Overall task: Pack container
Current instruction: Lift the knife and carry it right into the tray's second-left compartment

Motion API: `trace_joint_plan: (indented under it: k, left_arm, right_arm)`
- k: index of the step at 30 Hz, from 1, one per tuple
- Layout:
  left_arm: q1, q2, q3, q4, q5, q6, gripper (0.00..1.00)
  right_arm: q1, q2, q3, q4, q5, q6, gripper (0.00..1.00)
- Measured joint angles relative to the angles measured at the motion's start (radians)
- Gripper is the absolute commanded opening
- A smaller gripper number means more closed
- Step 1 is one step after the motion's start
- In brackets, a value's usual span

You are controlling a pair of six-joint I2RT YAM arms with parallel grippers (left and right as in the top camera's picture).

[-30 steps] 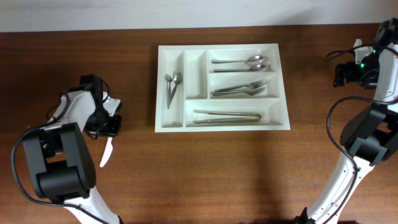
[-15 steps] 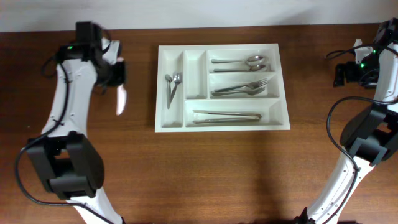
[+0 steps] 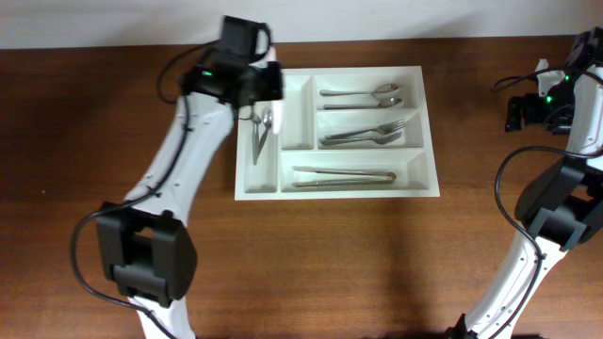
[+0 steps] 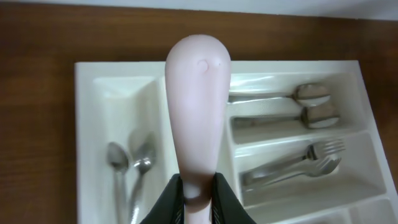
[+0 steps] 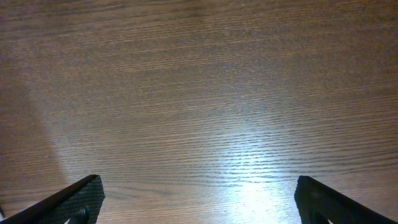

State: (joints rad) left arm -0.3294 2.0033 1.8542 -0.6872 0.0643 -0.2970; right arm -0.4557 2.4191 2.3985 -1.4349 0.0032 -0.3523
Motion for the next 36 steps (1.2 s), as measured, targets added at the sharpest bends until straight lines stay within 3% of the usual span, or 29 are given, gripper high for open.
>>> trace_joint_plan:
  k: [6,15,26,29,36]
  left_arm:
    - [-0.070,0.070,0.000,0.068,-0.071,-0.014,0.02]
    - [-0.068,0.180,0.000,0.143,-0.099,-0.018,0.02]
    - [-0.067,0.193,0.000,0.184,-0.099,-0.018,0.04]
    - [-0.067,0.193,0.000,0.183,-0.099,-0.018,0.09]
    - [-0.067,0.193,0.000,0.183,-0.099,-0.018,0.11]
  right_arm:
    - [0.000,0.000,0.000,0.000,0.000,0.000,0.99]
    - [0.000,0.000,0.000,0.000,0.000,0.000,0.98]
    - [0.000,0.000,0.000,0.000,0.000,0.000,0.99]
    - [0.000,0.000,0.000,0.000,0.000,0.000,0.99]
    - [0.000,0.000,0.000,0.000,0.000,-0.001,0.99]
